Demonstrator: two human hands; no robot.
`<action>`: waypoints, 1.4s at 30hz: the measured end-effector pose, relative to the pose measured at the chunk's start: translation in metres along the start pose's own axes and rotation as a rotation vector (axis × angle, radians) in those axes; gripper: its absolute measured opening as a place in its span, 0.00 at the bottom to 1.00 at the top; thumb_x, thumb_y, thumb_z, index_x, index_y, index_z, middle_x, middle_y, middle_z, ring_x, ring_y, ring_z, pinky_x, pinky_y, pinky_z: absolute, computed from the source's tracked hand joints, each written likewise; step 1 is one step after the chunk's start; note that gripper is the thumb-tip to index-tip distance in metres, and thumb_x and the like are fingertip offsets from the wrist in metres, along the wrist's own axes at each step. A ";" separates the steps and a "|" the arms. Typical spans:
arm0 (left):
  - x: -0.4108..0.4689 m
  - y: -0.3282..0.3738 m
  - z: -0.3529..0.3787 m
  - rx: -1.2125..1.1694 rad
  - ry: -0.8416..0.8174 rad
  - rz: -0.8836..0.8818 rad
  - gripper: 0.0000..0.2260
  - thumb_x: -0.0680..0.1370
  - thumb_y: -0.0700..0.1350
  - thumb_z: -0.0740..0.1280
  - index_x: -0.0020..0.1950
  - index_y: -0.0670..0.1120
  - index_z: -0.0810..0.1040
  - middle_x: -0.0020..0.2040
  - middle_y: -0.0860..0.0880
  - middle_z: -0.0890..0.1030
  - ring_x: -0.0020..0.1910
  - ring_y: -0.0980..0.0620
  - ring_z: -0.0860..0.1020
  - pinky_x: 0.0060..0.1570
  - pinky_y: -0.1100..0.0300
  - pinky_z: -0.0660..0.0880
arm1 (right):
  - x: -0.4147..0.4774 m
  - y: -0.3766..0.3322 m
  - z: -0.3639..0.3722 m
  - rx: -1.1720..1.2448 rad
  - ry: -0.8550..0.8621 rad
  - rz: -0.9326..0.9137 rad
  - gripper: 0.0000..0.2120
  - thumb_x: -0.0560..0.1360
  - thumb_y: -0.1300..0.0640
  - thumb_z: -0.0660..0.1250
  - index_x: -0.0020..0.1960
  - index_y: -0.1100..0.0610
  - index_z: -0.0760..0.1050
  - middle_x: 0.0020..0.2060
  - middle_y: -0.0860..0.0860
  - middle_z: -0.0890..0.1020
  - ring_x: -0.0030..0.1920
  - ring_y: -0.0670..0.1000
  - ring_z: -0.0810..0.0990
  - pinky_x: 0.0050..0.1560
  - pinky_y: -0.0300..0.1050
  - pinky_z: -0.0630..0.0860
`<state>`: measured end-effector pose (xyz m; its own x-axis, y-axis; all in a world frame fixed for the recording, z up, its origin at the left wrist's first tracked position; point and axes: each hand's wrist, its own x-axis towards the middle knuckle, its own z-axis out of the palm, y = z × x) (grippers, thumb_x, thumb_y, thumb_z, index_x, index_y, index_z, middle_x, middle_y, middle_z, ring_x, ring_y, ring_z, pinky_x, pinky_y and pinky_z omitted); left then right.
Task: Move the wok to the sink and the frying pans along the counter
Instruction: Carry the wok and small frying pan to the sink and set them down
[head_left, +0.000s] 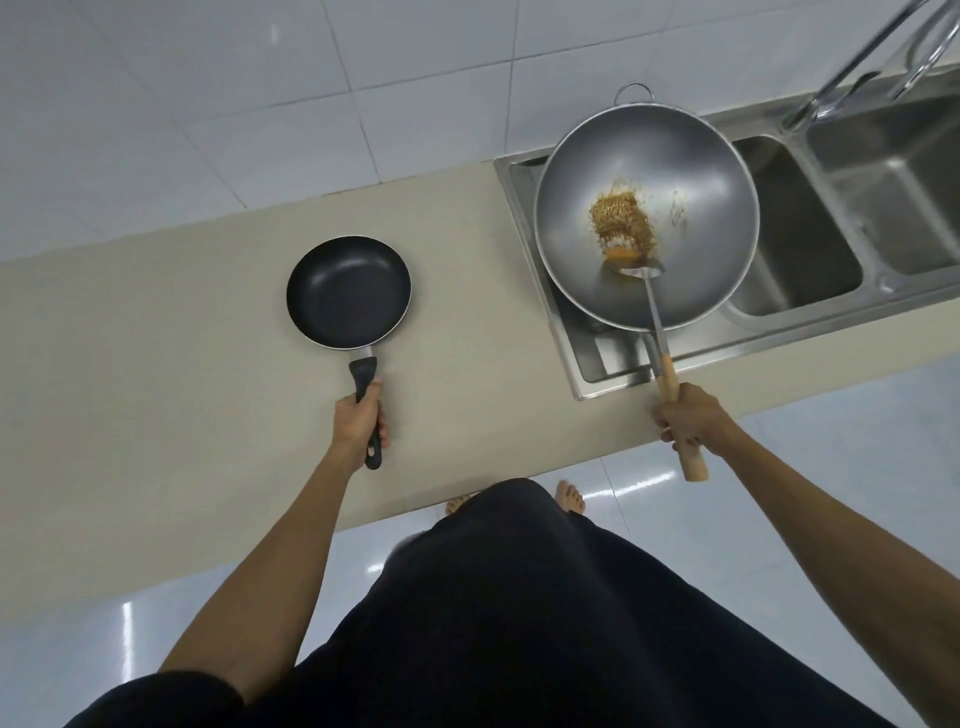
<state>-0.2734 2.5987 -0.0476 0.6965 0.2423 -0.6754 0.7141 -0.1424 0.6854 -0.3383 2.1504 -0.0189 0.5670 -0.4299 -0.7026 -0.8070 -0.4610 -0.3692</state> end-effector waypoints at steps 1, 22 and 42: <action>0.000 0.000 -0.001 0.003 -0.002 -0.002 0.20 0.81 0.53 0.65 0.34 0.43 0.69 0.26 0.45 0.72 0.17 0.50 0.69 0.19 0.61 0.67 | 0.000 0.000 0.002 0.000 0.009 0.000 0.13 0.79 0.61 0.67 0.62 0.64 0.72 0.50 0.63 0.83 0.38 0.57 0.83 0.32 0.48 0.78; -0.012 -0.005 0.009 -0.139 -0.092 -0.117 0.19 0.80 0.56 0.67 0.53 0.39 0.72 0.42 0.41 0.78 0.38 0.41 0.79 0.51 0.40 0.80 | -0.008 0.011 0.014 -0.075 0.146 -0.066 0.25 0.79 0.54 0.71 0.67 0.65 0.64 0.52 0.59 0.75 0.48 0.59 0.76 0.46 0.52 0.73; -0.030 0.024 -0.019 0.371 0.155 0.100 0.33 0.78 0.57 0.69 0.72 0.36 0.65 0.67 0.37 0.73 0.66 0.38 0.74 0.66 0.46 0.71 | 0.000 0.006 -0.021 -0.087 0.130 -0.166 0.42 0.76 0.35 0.69 0.77 0.62 0.60 0.71 0.66 0.71 0.68 0.68 0.73 0.62 0.62 0.74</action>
<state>-0.2783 2.6063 -0.0056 0.7652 0.3472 -0.5421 0.6399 -0.5019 0.5819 -0.3397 2.1318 -0.0084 0.7117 -0.4366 -0.5504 -0.6870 -0.5965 -0.4151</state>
